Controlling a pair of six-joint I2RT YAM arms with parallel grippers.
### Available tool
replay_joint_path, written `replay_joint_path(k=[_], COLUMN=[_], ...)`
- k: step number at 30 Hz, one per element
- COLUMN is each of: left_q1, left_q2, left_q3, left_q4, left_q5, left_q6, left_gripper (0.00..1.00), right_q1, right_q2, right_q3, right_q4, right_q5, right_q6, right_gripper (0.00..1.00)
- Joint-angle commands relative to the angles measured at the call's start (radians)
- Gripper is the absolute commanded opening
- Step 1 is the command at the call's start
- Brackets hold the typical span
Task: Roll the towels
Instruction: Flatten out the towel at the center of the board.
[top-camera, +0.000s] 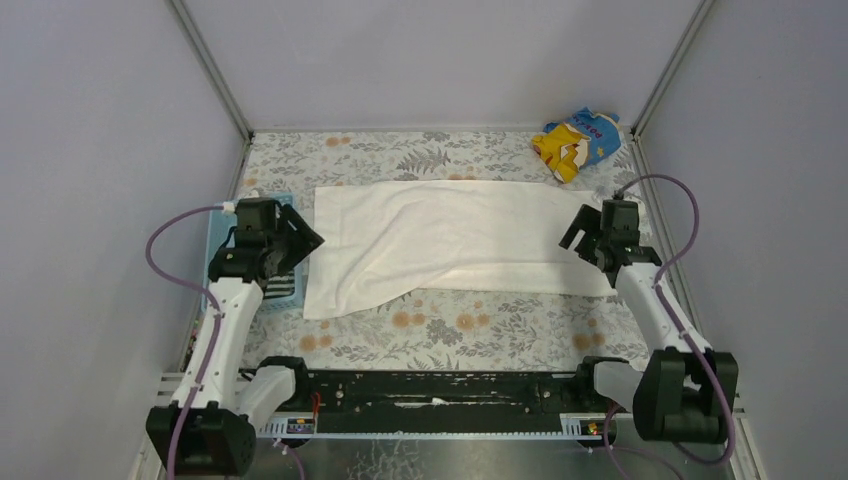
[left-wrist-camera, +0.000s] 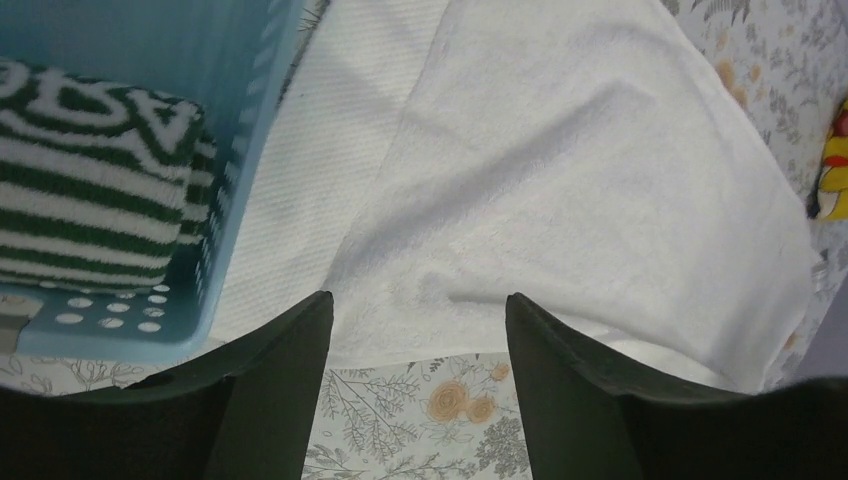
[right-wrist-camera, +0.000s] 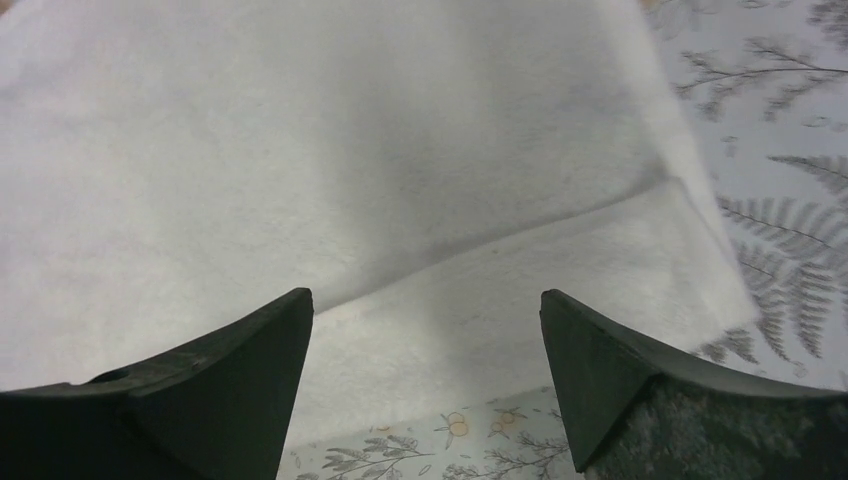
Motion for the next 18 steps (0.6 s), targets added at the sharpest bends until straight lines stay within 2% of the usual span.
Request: replay_joint_path(k=[1, 5, 7, 13, 18], left_q1=[-0.100, -0.308, -0.367, -0.410, -0.569], left_q2=[0.137, 0.316, 0.402, 0.590, 0.706], left_q3=[0.074, 0.139, 0.152, 0.190, 0.295], left_q4=[0.018, 0.061, 0.107, 0.179, 0.205], left_q5=[0.031, -0.055, -0.084, -0.094, -0.070], left_q6=[0.074, 0.033, 0.010, -0.015, 0.079], left_gripper=[0.66, 0.69, 0.72, 0.74, 0.75], right_q1=[0.000, 0.036, 0.080, 0.173, 0.174], right_q2=[0.138, 0.271, 0.328, 0.442, 0.465], right_q3=[0.122, 0.207, 0.243, 0.331, 0.345], right_q4=[-0.023, -0.060, -0.080, -0.137, -0.174], right_q5=[-0.249, -0.322, -0.319, -0.270, -0.108], right_q6=[-0.068, -0.089, -0.113, -0.148, -0.128], right_gripper=[0.91, 0.91, 0.91, 0.89, 0.90])
